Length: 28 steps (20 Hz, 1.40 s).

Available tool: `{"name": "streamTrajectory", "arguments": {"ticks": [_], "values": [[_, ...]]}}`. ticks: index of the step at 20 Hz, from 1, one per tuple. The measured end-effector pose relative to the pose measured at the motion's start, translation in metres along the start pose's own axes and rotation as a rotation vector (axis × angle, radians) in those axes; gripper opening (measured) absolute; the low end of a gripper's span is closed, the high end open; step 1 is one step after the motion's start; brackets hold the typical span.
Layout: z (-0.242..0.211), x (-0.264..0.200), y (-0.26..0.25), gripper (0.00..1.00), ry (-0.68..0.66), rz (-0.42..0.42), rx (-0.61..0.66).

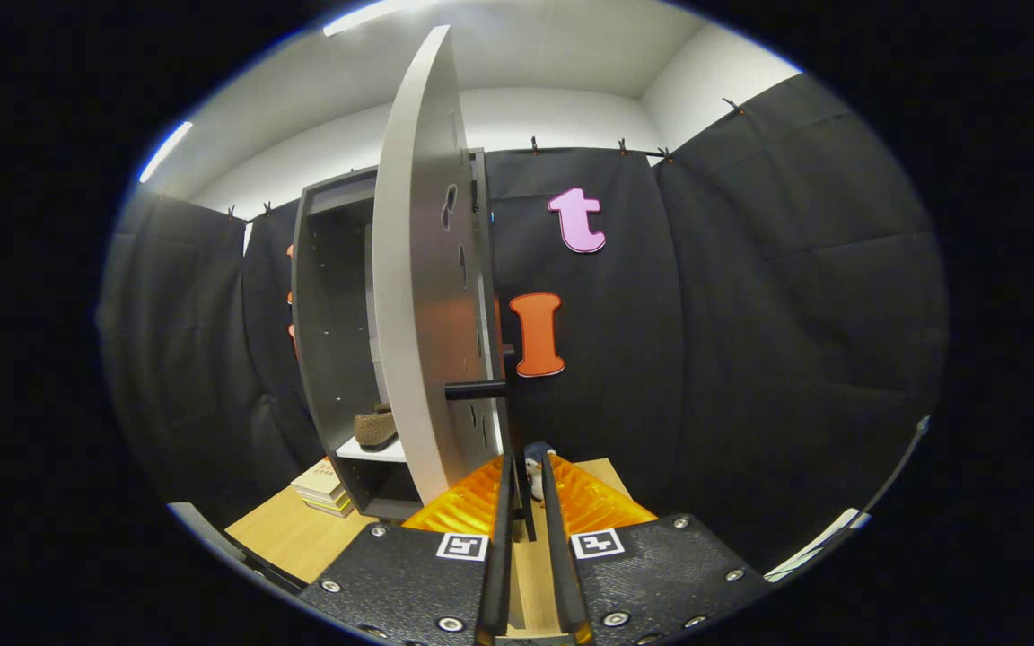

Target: Open the shoe cabinet door, grab the shoes and put them into the shoe cabinet, then close the shoe cabinet door.

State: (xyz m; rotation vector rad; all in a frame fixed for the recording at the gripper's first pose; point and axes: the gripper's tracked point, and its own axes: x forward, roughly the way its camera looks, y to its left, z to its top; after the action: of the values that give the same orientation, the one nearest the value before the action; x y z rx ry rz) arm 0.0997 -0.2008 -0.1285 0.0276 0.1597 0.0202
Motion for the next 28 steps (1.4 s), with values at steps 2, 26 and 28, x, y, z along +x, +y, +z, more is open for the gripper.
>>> {"name": "streamTrajectory", "arguments": {"ticks": [2, 26, 28], "values": [[-0.004, -0.003, 0.000, 0.20, 0.011, -0.012, 0.001], [-0.097, -0.021, 0.145, 0.20, 0.165, -0.166, -0.037], [-0.119, -0.010, 0.161, 0.20, 0.206, -0.134, -0.046]]}}
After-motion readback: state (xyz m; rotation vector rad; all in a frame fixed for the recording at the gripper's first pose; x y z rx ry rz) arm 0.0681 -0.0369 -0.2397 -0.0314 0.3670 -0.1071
